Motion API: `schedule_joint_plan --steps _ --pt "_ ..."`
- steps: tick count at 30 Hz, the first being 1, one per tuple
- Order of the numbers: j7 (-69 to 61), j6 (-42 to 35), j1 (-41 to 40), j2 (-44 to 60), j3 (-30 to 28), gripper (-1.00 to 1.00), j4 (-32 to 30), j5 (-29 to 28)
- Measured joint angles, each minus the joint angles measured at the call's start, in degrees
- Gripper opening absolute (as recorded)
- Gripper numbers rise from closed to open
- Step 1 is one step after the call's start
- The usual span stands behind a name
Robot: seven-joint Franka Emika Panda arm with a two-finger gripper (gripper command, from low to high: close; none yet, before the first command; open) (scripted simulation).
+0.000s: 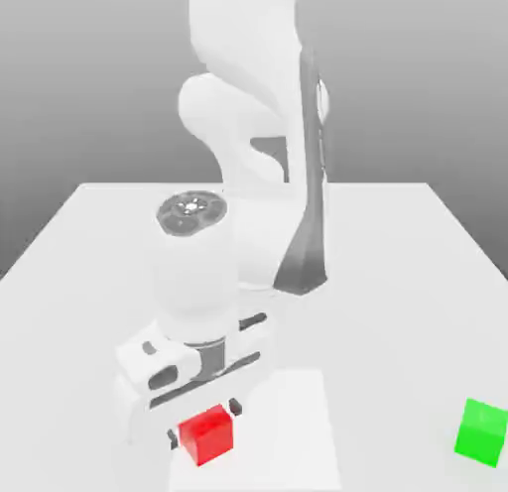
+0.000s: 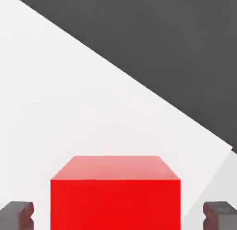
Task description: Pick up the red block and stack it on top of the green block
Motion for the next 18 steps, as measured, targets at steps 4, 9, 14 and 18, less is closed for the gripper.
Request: schedule_joint_plan --steps 4,9,14,18 --pt "-0.2 0.3 -0.3 0.4 0.4 -1.0 0.1 0.2" --pt "3.5 -5.0 2.6 -6.3 -3.6 -1.0 -1.0 -4.8" --pt "4.6 -11.0 7.0 -10.8 -1.1 -1.0 0.6 -9.8" --pt "2.2 -14.0 12.6 -10.4 4.8 -1.0 4.0 -11.9"
